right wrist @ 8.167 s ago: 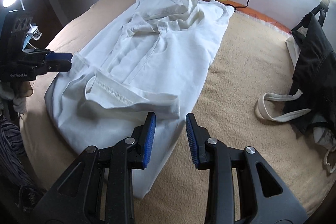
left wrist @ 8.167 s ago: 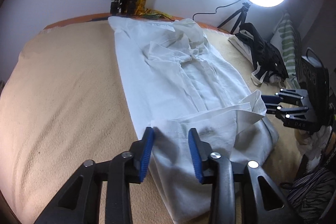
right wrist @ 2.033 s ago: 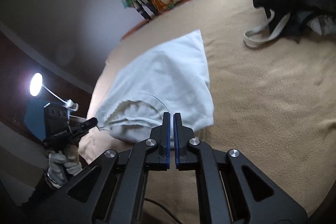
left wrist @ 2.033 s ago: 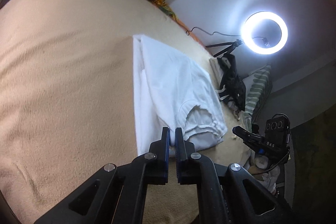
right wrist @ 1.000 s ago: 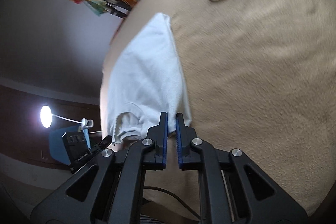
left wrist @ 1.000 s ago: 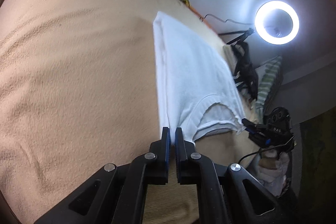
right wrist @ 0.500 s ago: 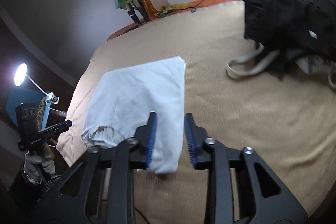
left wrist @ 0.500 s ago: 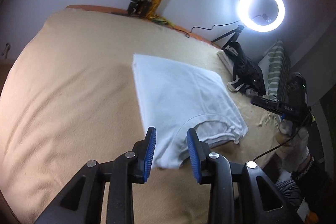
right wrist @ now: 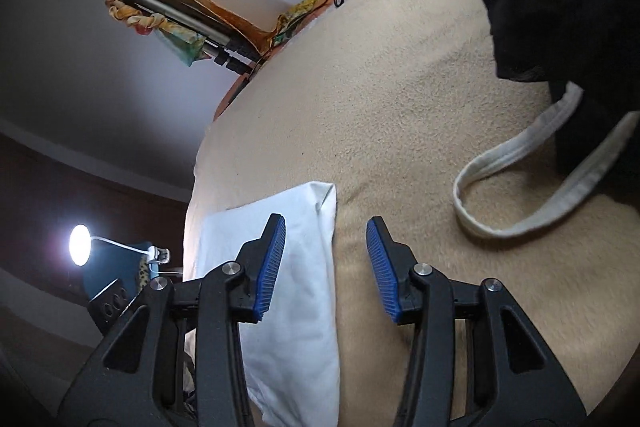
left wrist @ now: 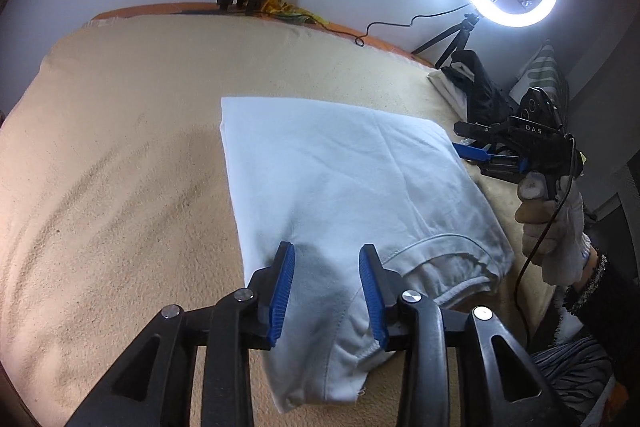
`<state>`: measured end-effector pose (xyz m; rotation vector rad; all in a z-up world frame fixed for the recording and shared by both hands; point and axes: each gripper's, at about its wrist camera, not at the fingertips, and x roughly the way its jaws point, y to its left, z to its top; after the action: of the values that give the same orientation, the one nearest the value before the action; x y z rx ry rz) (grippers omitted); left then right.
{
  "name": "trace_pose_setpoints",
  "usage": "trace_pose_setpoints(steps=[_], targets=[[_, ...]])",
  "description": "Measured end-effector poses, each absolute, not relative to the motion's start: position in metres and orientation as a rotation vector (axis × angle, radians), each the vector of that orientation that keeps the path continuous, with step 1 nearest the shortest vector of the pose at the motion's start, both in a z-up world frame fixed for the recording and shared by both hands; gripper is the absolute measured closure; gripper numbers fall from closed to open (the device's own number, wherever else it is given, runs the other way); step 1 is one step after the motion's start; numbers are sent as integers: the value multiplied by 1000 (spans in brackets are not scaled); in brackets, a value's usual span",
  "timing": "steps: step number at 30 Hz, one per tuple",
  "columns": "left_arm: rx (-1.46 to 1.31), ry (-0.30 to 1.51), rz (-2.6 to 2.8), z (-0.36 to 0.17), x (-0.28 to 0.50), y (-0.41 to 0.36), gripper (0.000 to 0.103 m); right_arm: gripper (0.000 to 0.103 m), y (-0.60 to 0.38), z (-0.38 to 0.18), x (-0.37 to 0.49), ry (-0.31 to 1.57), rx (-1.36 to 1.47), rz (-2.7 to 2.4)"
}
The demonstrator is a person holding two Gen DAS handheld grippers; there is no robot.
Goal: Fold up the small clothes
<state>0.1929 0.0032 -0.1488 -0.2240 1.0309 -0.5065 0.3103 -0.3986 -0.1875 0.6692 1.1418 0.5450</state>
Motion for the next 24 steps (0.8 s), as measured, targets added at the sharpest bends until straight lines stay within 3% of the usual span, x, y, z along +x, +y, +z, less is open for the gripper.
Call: trace_pose_setpoints(steps=[4, 17, 24], targets=[[-201, 1040, -506, -154, 194, -1, 68, 87, -384, -194, 316, 1170, 674, 630], [-191, 1039, -511, -158, 193, -7, 67, 87, -383, -202, 332, 1132, 787, 613], [-199, 1037, -512, -157, 191, -4, 66, 88, -405, -173, 329, 1035, 709, 482]])
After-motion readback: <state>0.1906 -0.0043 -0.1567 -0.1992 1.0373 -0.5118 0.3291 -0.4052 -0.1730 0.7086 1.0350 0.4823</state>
